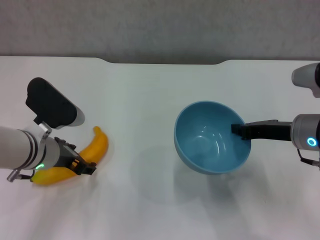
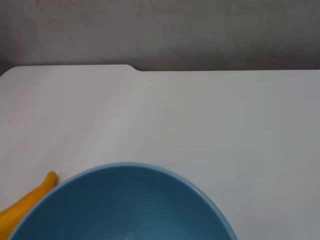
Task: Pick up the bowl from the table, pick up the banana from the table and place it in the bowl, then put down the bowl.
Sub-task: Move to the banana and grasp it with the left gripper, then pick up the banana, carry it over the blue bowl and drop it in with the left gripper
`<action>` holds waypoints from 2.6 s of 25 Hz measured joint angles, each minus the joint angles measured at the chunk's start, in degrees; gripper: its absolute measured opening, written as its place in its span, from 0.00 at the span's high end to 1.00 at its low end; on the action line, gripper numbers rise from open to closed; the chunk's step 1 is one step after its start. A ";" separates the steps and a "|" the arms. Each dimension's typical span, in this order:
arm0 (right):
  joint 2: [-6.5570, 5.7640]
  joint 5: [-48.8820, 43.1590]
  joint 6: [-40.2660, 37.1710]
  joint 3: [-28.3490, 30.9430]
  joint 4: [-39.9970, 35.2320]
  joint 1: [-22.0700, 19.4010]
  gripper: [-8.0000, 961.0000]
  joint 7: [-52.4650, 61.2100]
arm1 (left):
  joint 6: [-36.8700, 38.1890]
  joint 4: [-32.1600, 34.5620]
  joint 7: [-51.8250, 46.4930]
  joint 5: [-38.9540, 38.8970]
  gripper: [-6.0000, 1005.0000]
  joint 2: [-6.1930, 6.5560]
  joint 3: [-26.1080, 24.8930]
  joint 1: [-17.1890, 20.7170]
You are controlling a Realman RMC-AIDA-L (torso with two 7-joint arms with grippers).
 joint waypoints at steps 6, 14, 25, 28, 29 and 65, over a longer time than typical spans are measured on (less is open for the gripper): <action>0.09 0.00 0.08 -0.32 0.51 -0.33 0.96 -0.23 | 0.35 0.61 -0.18 -0.26 0.21 -0.12 -0.29 0.21; 0.07 0.00 -0.21 -0.87 1.77 -1.59 0.95 -0.22 | 2.48 0.83 -0.19 -1.19 0.28 -0.11 -0.11 1.58; 0.03 0.00 -0.44 -0.83 1.78 -1.90 0.95 -0.24 | 3.86 -1.91 -2.90 -1.53 0.47 -0.14 -0.41 2.43; -0.04 0.00 -0.28 -0.83 1.97 -2.10 0.95 -0.26 | 4.47 -8.72 -3.37 -1.52 0.47 -0.15 -0.40 4.27; -0.05 0.00 -0.31 -0.80 1.99 -2.14 0.95 -0.26 | 4.79 -11.17 -3.60 -1.52 0.47 -0.16 -0.43 4.98; 0.46 4.26 -3.82 -5.18 -15.90 15.41 0.96 1.58 | 16.75 -10.25 21.63 -64.57 0.48 -0.68 14.13 5.59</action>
